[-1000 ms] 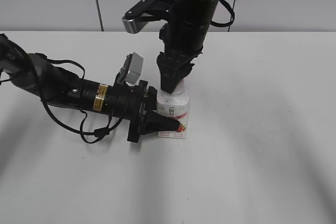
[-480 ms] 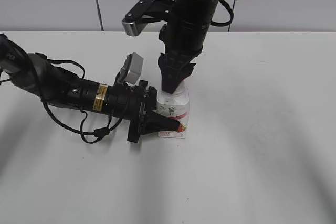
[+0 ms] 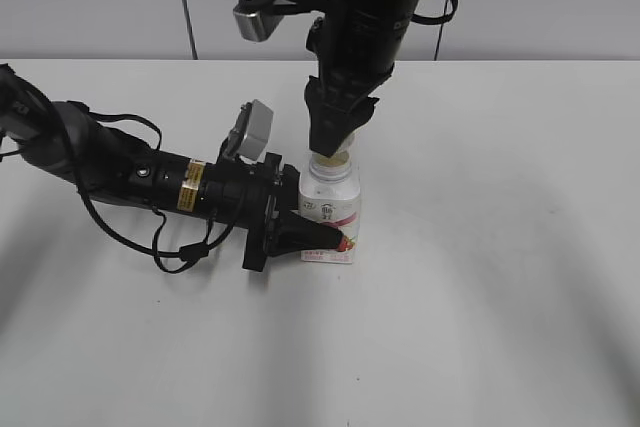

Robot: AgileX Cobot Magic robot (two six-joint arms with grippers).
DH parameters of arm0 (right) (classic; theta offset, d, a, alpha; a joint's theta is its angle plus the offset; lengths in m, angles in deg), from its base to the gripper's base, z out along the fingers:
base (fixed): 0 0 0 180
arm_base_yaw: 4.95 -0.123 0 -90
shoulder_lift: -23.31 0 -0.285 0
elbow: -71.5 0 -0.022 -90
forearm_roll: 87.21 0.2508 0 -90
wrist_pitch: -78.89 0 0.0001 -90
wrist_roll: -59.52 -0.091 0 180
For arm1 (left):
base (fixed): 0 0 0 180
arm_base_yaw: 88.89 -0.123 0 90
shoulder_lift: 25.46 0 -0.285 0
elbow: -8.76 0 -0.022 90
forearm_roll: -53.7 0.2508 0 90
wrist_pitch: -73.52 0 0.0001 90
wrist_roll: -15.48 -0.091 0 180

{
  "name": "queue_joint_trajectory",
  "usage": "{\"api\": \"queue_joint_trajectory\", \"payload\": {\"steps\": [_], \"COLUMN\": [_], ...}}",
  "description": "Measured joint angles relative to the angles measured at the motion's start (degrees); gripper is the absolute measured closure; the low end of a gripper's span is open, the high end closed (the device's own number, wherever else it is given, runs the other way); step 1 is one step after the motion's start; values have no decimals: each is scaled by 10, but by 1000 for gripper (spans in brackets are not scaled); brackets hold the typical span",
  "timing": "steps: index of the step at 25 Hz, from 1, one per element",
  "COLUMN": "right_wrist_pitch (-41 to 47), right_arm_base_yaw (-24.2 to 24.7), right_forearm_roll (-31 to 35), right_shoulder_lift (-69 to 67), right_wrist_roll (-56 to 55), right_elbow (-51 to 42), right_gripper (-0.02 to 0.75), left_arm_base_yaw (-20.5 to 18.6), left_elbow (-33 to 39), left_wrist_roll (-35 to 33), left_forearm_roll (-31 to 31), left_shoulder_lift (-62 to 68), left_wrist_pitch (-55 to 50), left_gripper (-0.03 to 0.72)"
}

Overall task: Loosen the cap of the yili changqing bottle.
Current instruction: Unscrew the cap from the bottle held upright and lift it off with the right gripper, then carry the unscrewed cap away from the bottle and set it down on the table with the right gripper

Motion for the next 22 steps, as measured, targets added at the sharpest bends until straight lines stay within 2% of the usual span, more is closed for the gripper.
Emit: {"api": "queue_joint_trajectory", "payload": {"steps": [8,17,22], "right_wrist_pitch": [0,-4,-67], "right_arm_base_yaw": [19,164,232], "right_forearm_roll": [0,-2,-4], "right_shoulder_lift": [10,10,10], "right_wrist_roll": [-111,-253,-304], "right_elbow": [0,-1,-27], "right_gripper": [351,351,351], "left_arm_base_yaw": [0,0,0], "left_elbow": [0,0,0], "left_wrist_roll": [0,1,2], "left_forearm_roll": [0,0,0], "left_shoulder_lift": [0,0,0], "left_wrist_pitch": [0,-1,-1], "left_gripper": [312,312,312]}}
